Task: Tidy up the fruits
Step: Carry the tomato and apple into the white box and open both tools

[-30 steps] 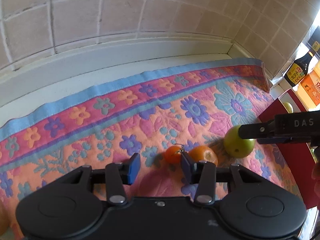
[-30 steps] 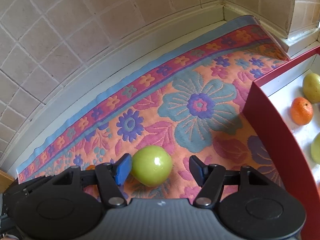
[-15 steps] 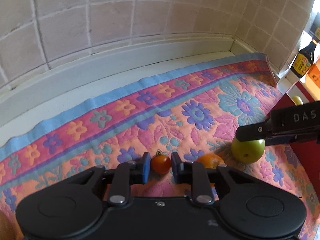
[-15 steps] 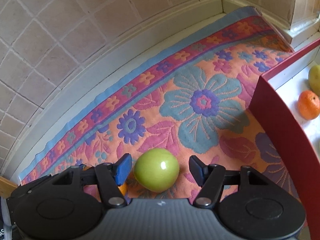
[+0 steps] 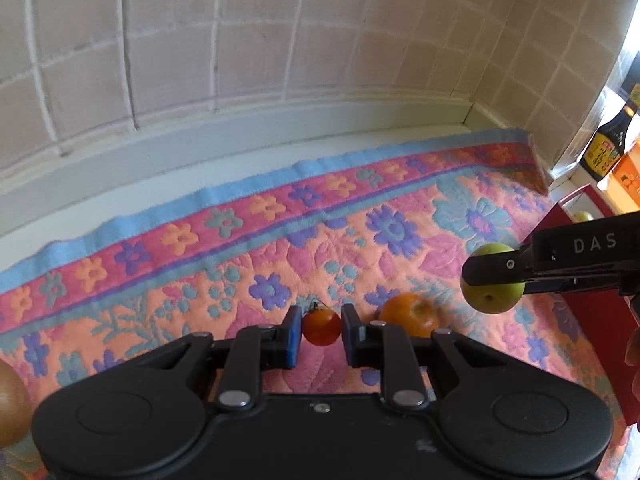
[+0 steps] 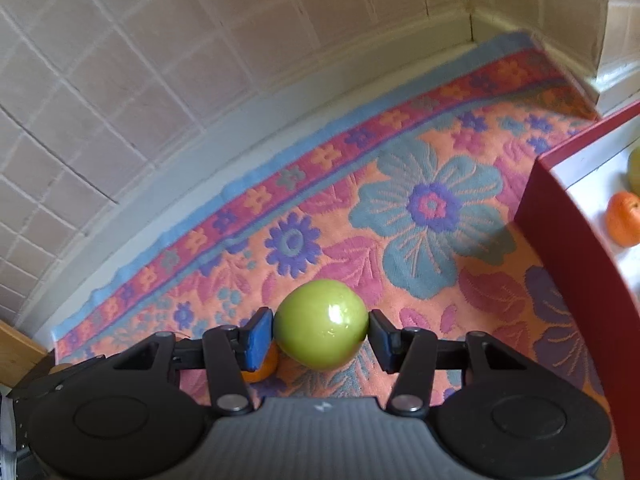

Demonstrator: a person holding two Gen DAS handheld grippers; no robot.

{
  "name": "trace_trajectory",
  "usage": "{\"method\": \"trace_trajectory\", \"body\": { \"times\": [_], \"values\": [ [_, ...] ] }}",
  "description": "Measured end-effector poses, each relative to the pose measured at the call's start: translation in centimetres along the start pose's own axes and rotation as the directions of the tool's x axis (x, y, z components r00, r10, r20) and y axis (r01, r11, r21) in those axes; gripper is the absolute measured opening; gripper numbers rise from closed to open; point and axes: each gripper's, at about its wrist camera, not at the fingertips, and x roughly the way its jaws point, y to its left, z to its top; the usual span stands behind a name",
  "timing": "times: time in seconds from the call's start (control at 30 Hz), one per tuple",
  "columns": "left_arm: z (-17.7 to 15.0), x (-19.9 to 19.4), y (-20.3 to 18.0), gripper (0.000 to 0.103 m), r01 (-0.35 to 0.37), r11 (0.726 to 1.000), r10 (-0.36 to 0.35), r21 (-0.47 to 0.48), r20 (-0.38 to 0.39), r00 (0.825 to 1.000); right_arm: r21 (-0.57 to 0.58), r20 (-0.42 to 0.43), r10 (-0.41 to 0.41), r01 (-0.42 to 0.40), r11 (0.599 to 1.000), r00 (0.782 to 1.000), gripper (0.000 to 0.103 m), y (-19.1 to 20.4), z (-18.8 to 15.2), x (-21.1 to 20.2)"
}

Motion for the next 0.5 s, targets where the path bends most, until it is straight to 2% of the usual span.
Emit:
{"method": "trace_trajectory", "body": {
  "times": [0.2, 0.33, 0.5],
  "values": [
    [0.8, -3.3, -1.9, 0.024, 0.015, 1.000, -0.016, 0.018, 0.060, 0.998, 0.024, 0.098, 0.040, -0.043, 0.999, 0.994, 0.054, -1.2, 0.2, -5.2],
    [1.6, -5.3, -4.8, 0.024, 0.027, 0.997, -0.034, 0.075, 0.095, 0.995, 0.058, 0.182, 0.036, -0.047, 0.997, 0.983, 0.054, -3.4, 0.0, -9.5],
    [2.6, -6.6, -9.7, 0.024, 0.088, 0.980, -0.108, 0.180, 0.106, 0.988, 0.127, 0.266, -0.006, -0.029, 0.991, 0.964, 0.054, -7.8, -0.7, -14.6]
  ]
}}
